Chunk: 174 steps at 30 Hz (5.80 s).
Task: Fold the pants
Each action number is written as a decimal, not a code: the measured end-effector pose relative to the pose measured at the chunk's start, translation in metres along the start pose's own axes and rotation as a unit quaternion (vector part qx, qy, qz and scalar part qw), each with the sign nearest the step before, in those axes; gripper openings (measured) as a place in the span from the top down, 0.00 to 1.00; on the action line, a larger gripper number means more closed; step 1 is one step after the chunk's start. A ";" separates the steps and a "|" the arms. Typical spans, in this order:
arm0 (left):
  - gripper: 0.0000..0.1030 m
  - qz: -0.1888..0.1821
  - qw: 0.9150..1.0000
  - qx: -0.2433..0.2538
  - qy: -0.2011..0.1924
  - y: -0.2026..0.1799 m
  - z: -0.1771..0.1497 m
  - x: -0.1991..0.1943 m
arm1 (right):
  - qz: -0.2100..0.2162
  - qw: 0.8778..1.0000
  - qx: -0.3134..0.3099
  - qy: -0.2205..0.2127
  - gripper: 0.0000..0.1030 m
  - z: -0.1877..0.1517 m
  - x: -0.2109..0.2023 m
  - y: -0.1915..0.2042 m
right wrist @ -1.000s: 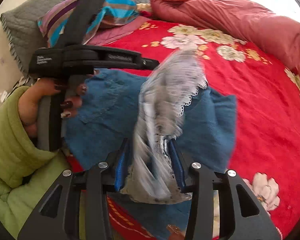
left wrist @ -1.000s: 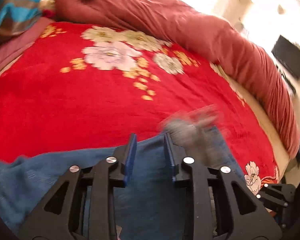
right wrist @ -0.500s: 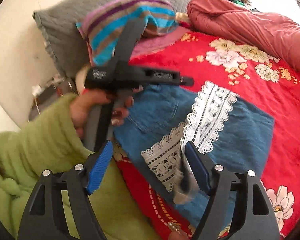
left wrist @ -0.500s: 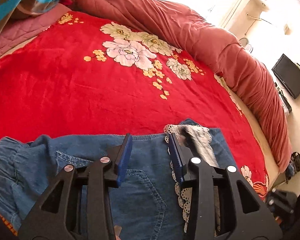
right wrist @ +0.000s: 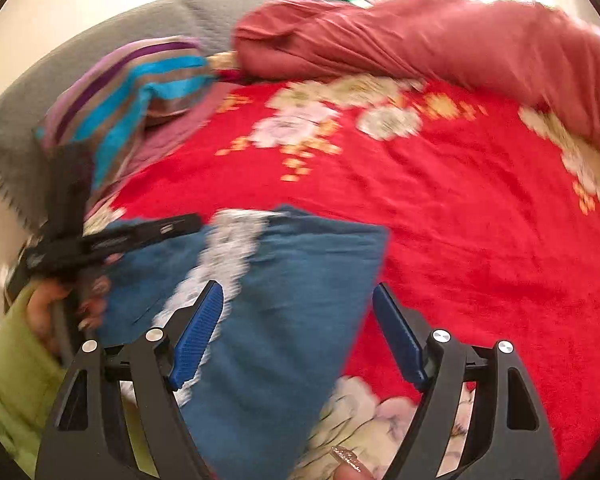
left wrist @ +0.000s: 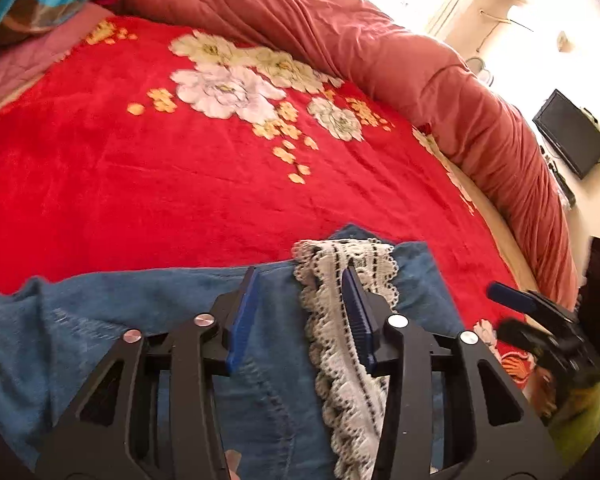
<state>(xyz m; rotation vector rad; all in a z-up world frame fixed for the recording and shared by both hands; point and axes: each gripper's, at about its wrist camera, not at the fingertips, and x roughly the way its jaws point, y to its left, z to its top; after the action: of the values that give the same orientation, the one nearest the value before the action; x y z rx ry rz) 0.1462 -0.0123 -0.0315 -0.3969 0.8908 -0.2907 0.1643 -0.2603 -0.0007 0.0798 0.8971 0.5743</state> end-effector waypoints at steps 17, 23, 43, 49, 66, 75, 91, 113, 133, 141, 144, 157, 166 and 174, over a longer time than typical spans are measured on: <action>0.90 -0.065 0.997 0.023 0.031 -0.038 0.017 0.041 | -0.019 1.000 0.016 0.012 0.27 0.021 0.043 -0.029; 0.90 0.003 0.998 0.056 0.036 -0.034 0.014 0.046 | -0.064 0.997 -0.037 -0.004 0.27 0.023 0.045 -0.016; 0.59 -0.005 1.000 0.012 0.010 -0.007 -0.001 0.003 | -0.122 0.991 -0.051 -0.012 0.30 0.008 0.032 -0.024; 0.59 0.000 1.000 -0.007 0.011 0.000 -0.021 -0.028 | -0.090 0.992 -0.076 -0.036 0.30 -0.007 -0.009 -0.004; 0.53 0.000 0.995 0.014 0.097 -0.044 -0.101 -0.036 | 0.021 0.993 -0.113 0.021 0.54 -0.065 -0.015 0.040; 0.88 0.025 0.995 0.009 0.095 -0.047 -0.099 -0.025 | 0.016 0.994 -0.107 0.034 0.54 -0.071 -0.004 0.039; 0.85 0.052 0.995 0.029 0.085 -0.039 -0.101 -0.037 | 0.024 0.989 -0.146 0.031 0.53 -0.076 -0.002 0.063; 0.78 0.064 0.994 0.040 0.075 -0.039 -0.103 -0.043 | -0.017 0.989 -0.133 0.059 0.52 -0.092 -0.001 0.047; 0.49 0.087 0.994 0.058 0.034 -0.051 -0.101 -0.071 | -0.025 0.995 -0.099 0.003 0.08 -0.067 -0.035 0.041; 0.20 0.116 0.992 0.055 0.000 -0.046 -0.096 -0.091 | -0.031 0.994 -0.101 -0.018 0.06 -0.053 -0.046 0.048; 0.16 0.130 0.990 0.048 -0.018 -0.039 -0.095 -0.102 | -0.030 0.994 -0.106 -0.022 0.06 -0.047 -0.048 0.053; 0.14 0.160 0.985 -0.034 -0.057 0.023 -0.096 -0.142 | 0.005 0.989 -0.145 -0.024 0.06 -0.012 -0.034 0.100; 0.14 0.142 0.984 -0.094 -0.059 0.061 -0.103 -0.149 | 0.036 0.982 -0.186 -0.001 0.06 0.007 -0.002 0.143; 0.44 0.098 0.985 -0.135 -0.048 0.080 -0.111 -0.138 | 0.063 0.972 -0.224 0.039 0.05 0.027 0.044 0.179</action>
<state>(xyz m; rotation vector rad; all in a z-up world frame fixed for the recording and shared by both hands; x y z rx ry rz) -0.0188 0.0909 -0.0343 -0.5655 0.8690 0.0328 0.1280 -0.0820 0.0385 -0.2976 0.8229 0.8916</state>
